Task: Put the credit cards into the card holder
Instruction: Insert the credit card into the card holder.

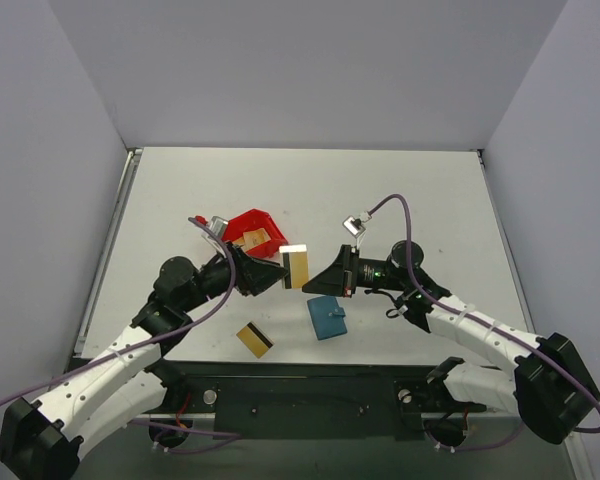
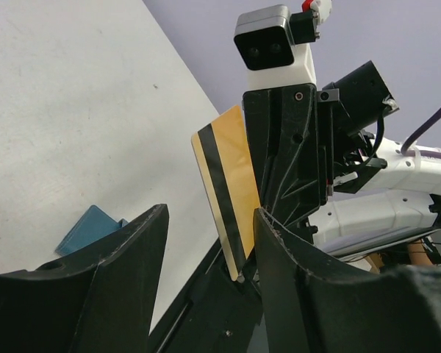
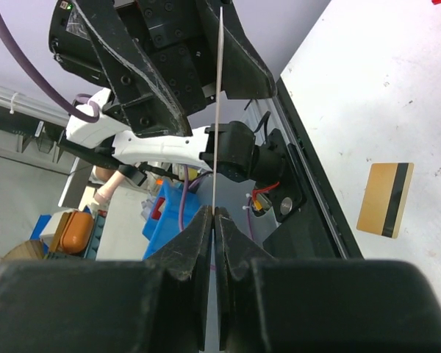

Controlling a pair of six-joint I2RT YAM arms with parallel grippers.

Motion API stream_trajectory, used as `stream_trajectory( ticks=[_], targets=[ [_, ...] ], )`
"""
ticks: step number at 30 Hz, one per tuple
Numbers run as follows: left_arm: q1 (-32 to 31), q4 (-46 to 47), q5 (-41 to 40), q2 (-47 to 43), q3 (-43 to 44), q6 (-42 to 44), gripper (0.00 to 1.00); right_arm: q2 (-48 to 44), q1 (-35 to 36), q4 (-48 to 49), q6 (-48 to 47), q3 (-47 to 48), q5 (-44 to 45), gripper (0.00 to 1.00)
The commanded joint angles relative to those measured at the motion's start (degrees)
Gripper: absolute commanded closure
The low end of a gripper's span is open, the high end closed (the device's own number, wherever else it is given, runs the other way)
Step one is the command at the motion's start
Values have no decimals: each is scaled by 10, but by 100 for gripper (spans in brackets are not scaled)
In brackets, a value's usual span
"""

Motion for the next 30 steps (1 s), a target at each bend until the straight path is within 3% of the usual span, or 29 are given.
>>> stream_trajectory(
  ticks=[1,8,23,24,27,30],
  targets=[
    [2,96,48,17,-9,-33,41,7,-4,83,17,-1,-24,100],
    [2,130,64,30,-12,-49,53,13,-2,76,11,-1,-27,100],
    [2,178,88,49,-32,-83,94,-7,-2,1,-45,5,-11,100],
    [2,178,87,50,-31,-83,97,-11,-2,-12,-49,6,-11,96],
    [2,178,89,49,-31,-83,100,-32,-3,-64,-94,15,0,71],
    [2,175,90,45,-32,-83,100,-69,-4,-131,-135,20,31,58]
  ],
)
